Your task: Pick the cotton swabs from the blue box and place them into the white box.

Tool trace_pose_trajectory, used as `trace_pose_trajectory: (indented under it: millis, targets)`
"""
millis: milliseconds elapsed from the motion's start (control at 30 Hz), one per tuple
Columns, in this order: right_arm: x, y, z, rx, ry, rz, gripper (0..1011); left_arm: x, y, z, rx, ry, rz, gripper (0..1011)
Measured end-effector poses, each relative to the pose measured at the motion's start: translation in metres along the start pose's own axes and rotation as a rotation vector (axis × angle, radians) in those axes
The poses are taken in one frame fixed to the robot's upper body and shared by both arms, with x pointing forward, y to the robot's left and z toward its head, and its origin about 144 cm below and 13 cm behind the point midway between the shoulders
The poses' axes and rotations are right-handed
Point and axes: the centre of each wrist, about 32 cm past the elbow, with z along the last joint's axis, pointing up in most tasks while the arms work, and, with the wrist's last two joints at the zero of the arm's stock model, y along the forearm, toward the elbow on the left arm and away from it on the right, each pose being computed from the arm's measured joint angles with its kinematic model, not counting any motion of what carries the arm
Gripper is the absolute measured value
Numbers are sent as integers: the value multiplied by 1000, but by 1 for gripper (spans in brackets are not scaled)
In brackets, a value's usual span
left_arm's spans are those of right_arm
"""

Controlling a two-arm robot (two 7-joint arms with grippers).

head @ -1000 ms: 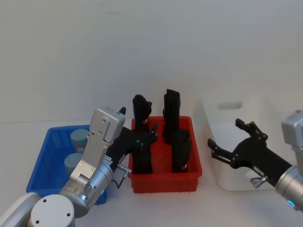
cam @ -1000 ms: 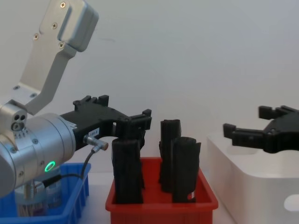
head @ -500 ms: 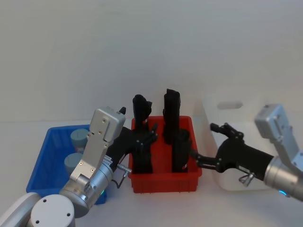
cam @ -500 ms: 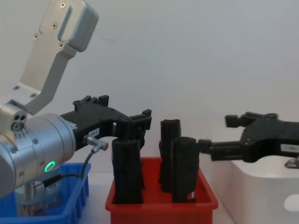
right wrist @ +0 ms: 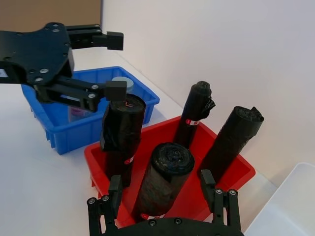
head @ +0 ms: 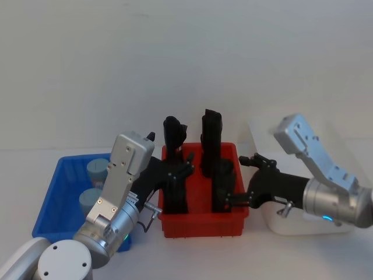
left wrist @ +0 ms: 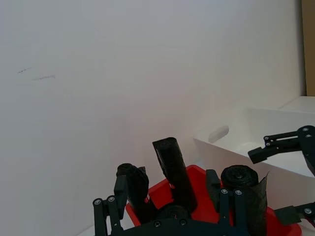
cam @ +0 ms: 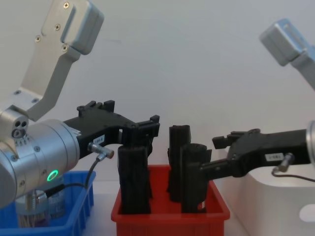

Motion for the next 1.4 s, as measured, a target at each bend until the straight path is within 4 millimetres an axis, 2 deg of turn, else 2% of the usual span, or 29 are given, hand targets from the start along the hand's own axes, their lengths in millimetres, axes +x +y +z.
trace_pose_trajectory:
  millis: [533, 1100, 1400]
  targets:
    - [6, 24, 9, -41, 70, -3, 1001, 0, 0, 0, 0, 0, 0, 1003]
    - [4, 38, 7, -56, 133, -3, 997, 0, 0, 0, 0, 0, 0, 1003]
    - [3, 41, 6, -59, 146, -5, 781, 0, 0, 0, 0, 0, 0, 1003]
